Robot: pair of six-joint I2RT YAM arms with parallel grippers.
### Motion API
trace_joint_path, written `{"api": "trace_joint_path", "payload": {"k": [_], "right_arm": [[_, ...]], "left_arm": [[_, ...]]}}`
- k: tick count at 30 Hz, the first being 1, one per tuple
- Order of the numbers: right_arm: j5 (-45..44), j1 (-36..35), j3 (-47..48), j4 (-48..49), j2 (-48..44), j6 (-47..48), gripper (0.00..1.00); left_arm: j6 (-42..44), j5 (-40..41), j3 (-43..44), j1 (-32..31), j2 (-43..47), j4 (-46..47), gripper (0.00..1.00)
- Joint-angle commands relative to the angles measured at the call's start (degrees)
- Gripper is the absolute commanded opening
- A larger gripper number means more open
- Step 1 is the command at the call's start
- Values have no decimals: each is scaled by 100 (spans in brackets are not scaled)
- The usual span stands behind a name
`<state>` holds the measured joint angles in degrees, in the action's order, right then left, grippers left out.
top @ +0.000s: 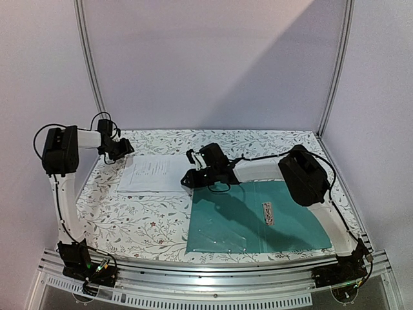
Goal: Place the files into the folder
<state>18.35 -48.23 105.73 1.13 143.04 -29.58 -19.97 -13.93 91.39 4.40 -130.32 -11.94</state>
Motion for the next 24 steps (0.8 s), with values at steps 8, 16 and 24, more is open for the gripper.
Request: {"api": "trace_joint_path", "payload": {"k": [8,16,24], "right_arm": [[71,17,233,-59,395,-236,22],[138,17,99,-80,393,-258,22],[180,17,-37,-64,345,-259,22]], "left_arm": [[124,-421,-41,-218,36,-117,43],[109,-187,-395,-316,597,-22,33],[249,265,-546,-344,958,-91,38]]}}
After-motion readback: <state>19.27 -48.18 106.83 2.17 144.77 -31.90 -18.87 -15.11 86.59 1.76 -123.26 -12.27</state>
